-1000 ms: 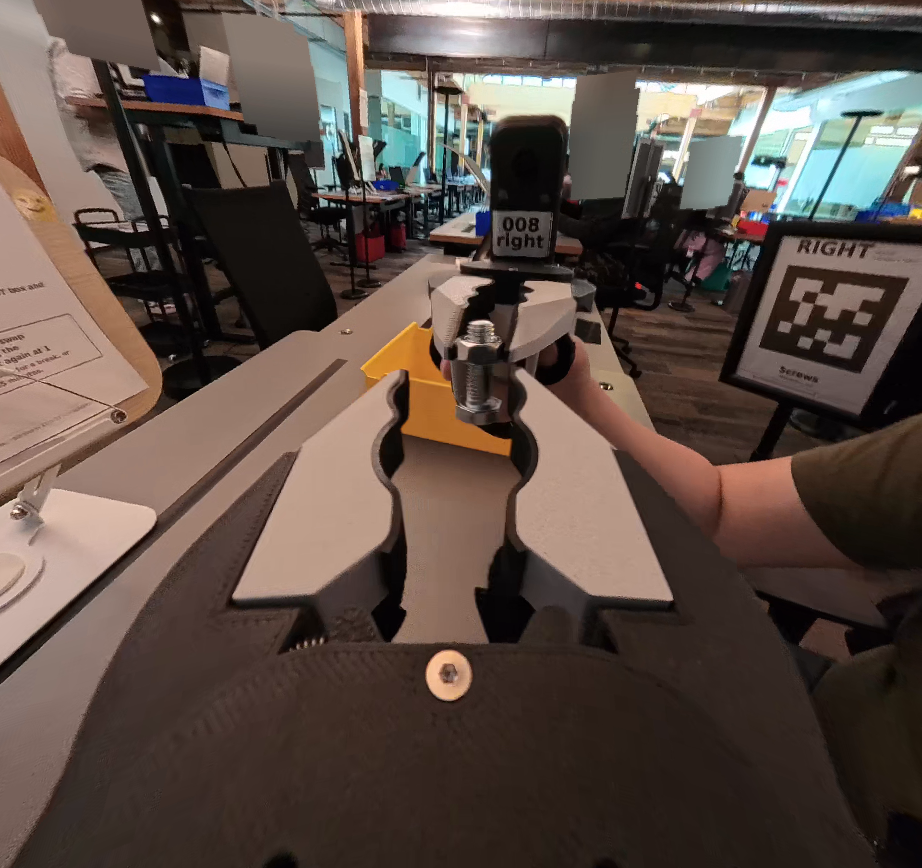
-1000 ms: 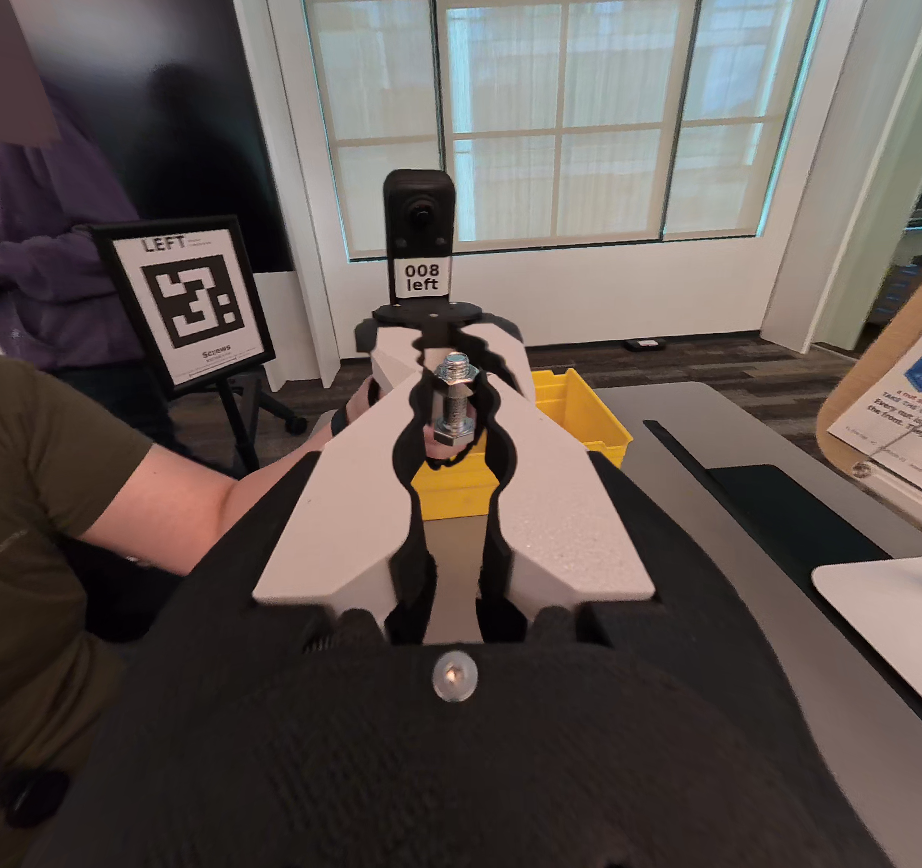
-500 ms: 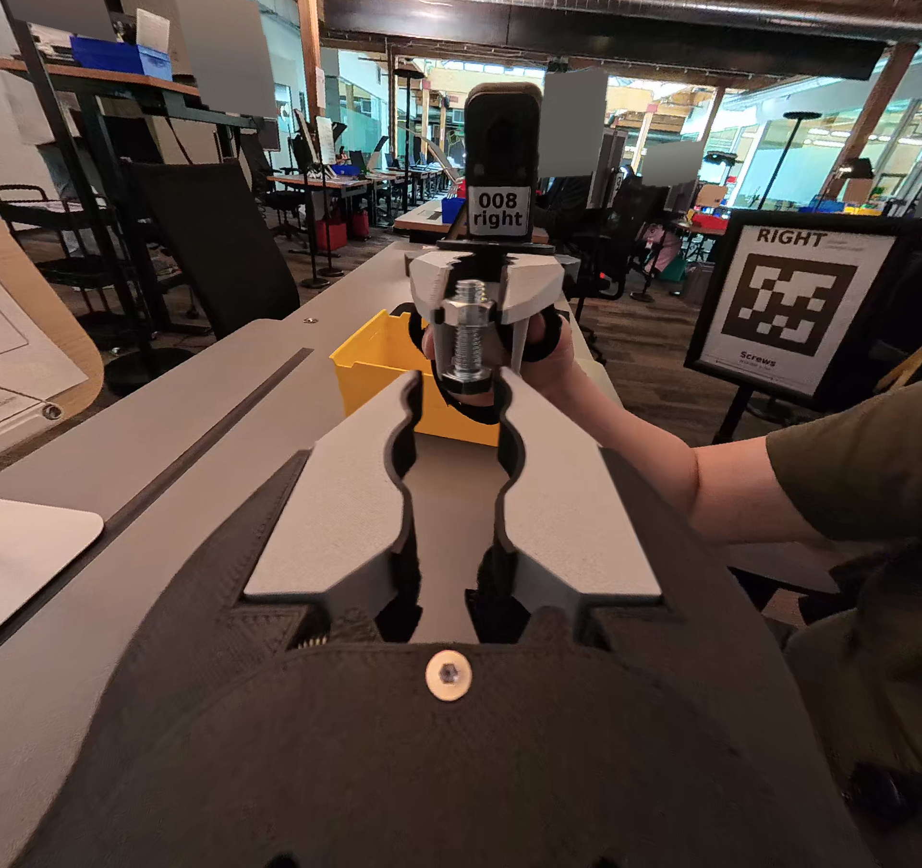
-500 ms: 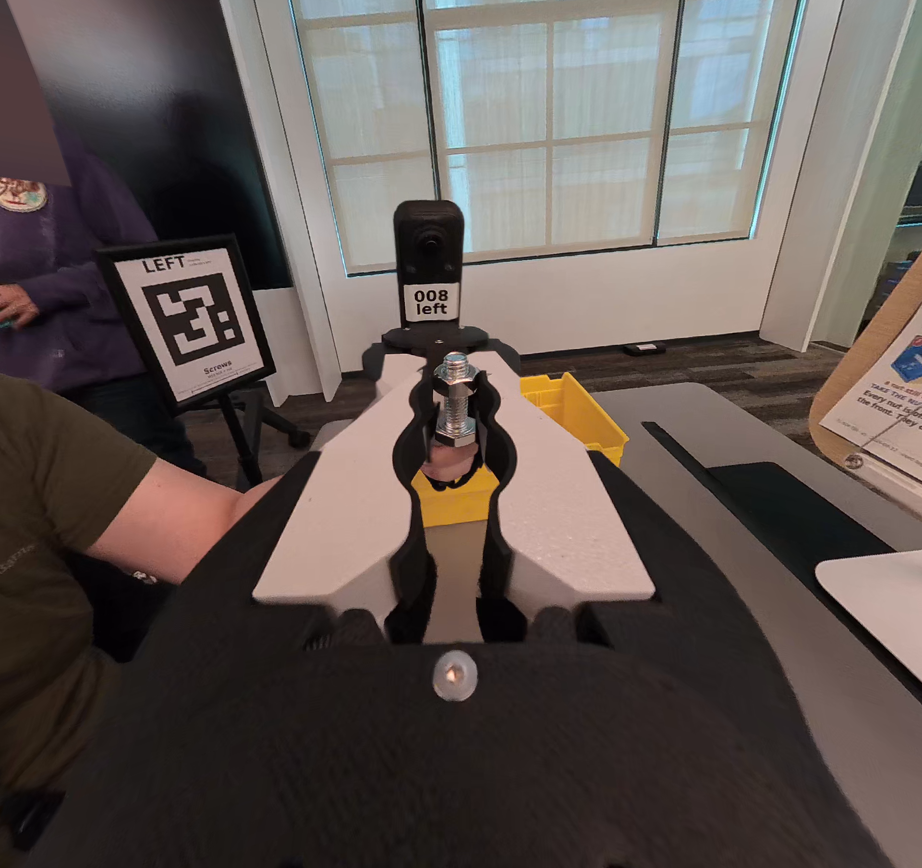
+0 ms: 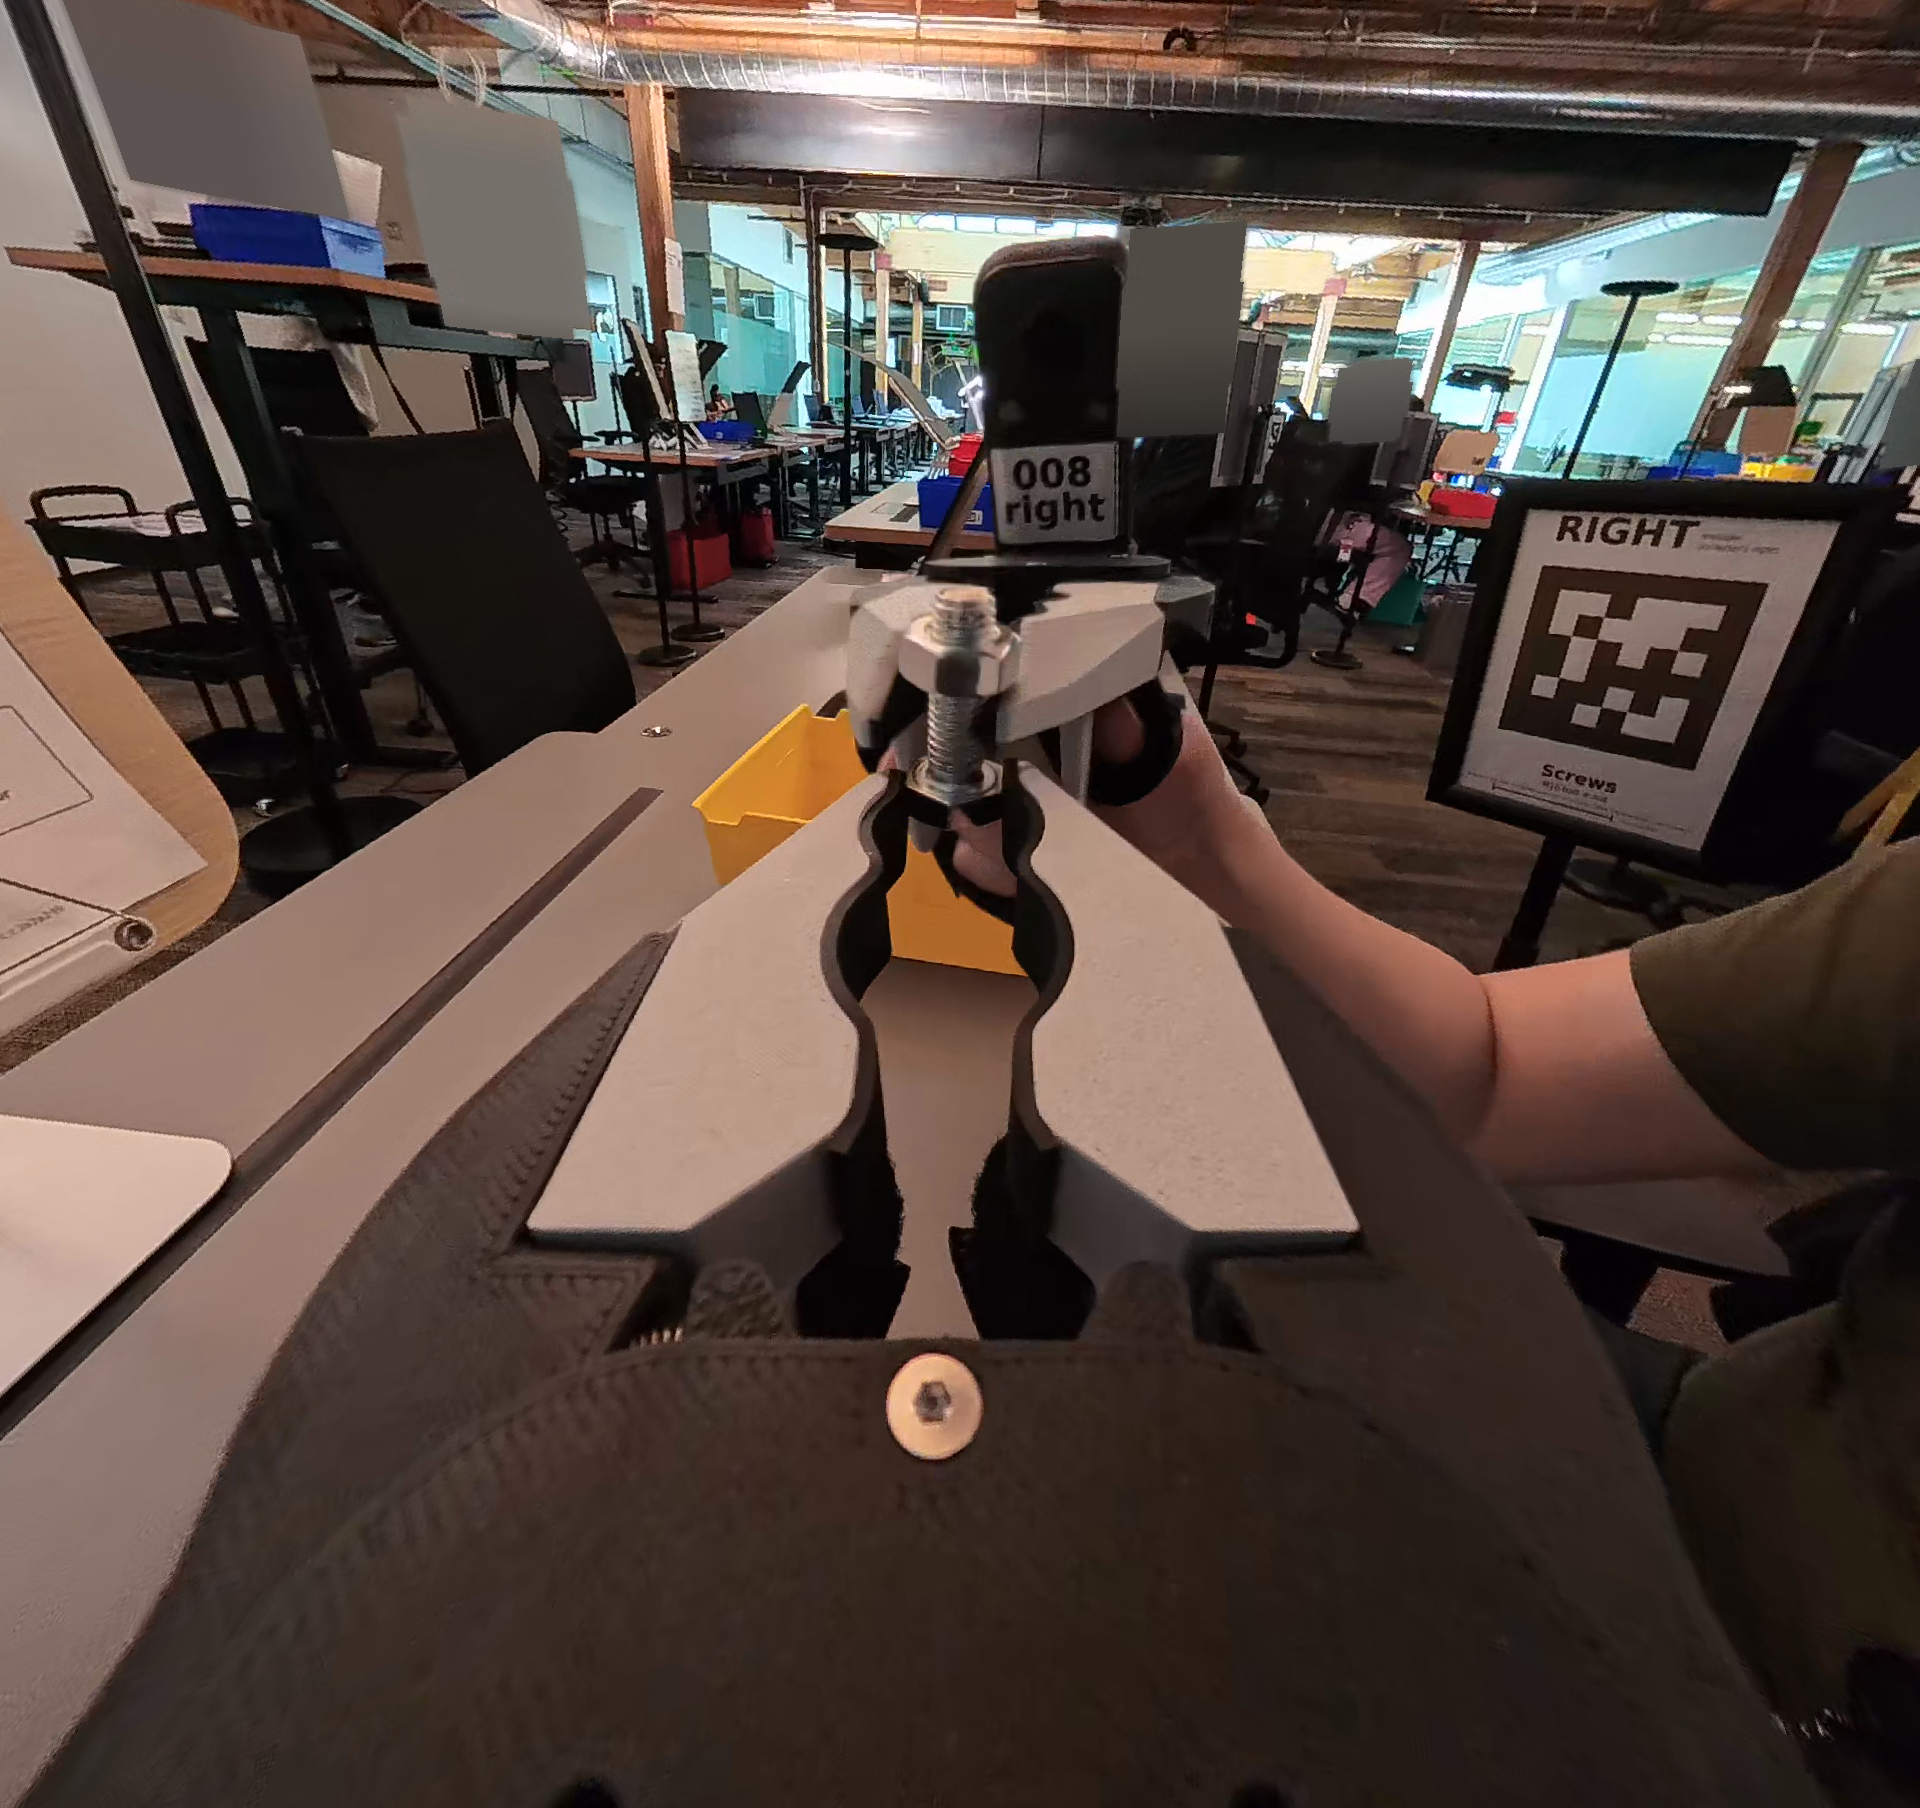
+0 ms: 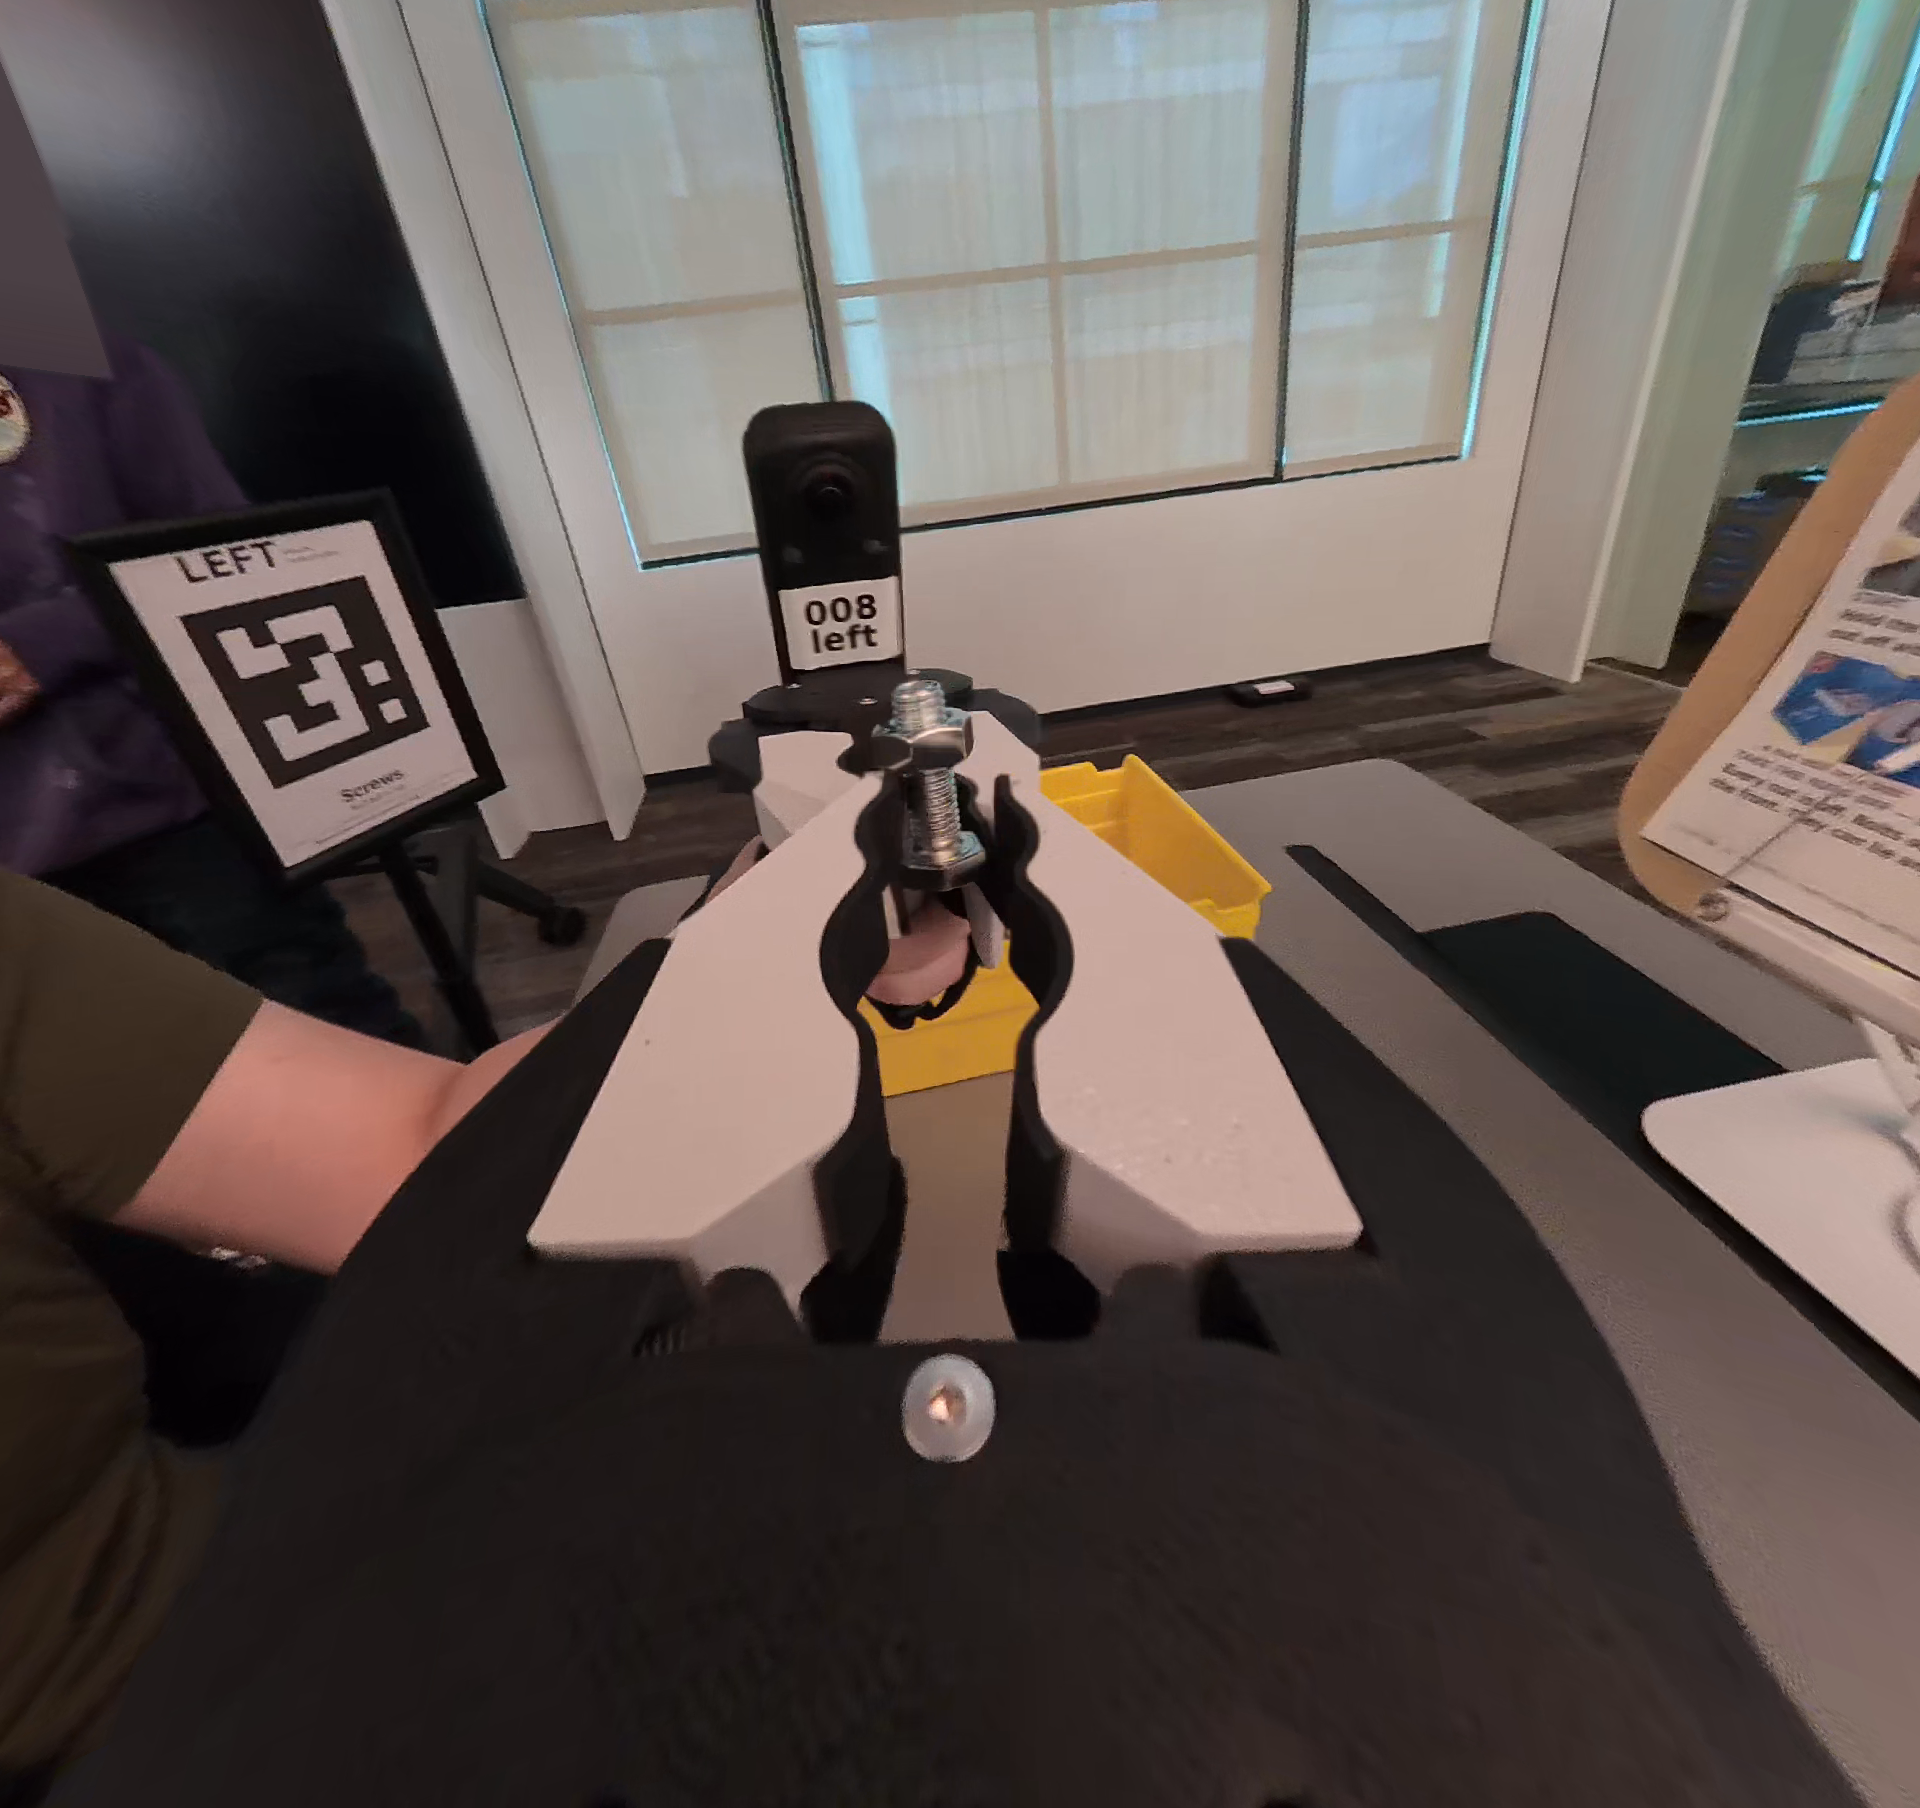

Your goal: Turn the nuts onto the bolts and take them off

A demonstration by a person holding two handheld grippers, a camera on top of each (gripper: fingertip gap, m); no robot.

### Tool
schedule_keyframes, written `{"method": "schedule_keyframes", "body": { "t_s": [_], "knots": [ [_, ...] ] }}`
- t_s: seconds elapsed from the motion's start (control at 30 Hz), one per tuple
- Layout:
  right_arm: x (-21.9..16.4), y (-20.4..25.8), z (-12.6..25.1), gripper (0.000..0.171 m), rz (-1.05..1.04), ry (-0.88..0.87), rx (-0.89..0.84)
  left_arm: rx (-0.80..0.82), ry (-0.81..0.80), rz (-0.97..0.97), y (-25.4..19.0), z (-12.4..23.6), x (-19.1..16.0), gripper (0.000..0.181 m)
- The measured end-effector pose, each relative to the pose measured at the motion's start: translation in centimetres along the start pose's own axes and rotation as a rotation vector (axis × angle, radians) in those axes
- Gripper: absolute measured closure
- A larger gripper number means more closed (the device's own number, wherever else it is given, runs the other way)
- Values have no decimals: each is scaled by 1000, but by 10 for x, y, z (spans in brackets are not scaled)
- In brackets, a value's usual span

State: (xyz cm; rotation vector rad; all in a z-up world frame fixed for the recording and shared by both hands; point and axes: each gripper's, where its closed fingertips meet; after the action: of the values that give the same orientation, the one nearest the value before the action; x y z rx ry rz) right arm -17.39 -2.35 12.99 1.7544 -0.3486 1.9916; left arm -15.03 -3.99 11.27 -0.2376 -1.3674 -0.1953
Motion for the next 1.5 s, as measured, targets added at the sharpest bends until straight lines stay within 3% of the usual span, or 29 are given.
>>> {"method": "schedule_keyframes", "body": {
  "t_s": [0.03, 0.17, 0.27, 0.37, 0.43, 0.53, 0.6, 0.7, 1.0, 1.2, 1.37, 1.5],
  "knots": [
    [0, 3, -2, 158, -3, -2, 18, -2, 0, -1, -1, 0, 0, 165],
    [6, 10, -1, 163, 2, -4, 25, -29, -34, -1, -8, 5, 7, 144],
    [16, 5, 21, 163, -21, -1, -52, 10, -26, 29, -4, 6, 9, 126],
    [6, -34, 84, 163, -81, 138, -328, 80, 38, 30, 2, 11, 4, 141],
    [-39, -77, 149, 163, -214, 400, -575, 118, 77, 5, 1, 15, 2, 148],
    [-137, -129, 274, 163, -527, 817, -952, 167, 121, -5, 0, 16, 2, 148],
    [-198, -132, 325, 163, -729, 1018, -990, 169, 133, -6, -4, 14, 3, 148],
    [-259, -124, 365, 163, -926, 1180, -976, 163, 133, 14, -7, 11, 5, 149],
    [-331, -133, 410, 163, -1152, 1220, -1117, 188, 138, 89, 4, 12, 0, 151],
    [-350, -133, 410, 162, -1171, 1215, -1092, 190, 162, 87, 5, 7, -4, 151],
    [-333, -122, 416, 163, -1045, 1364, -1082, 191, 177, 84, 4, 6, -6, 149],
    [-266, -124, 440, 142, -713, 1236, -1316, 183, 157, 75, -2, 9, 0, 150]
  ]
}}
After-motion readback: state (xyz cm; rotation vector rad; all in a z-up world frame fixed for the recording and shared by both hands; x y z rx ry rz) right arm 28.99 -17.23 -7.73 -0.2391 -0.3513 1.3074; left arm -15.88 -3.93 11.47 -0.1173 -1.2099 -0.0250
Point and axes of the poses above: each gripper's, where its closed fingertips meet, z back along the fingers, x out of its top, y = z × x across the jaws, and after that the axes turned 15 degrees about y, right-handed
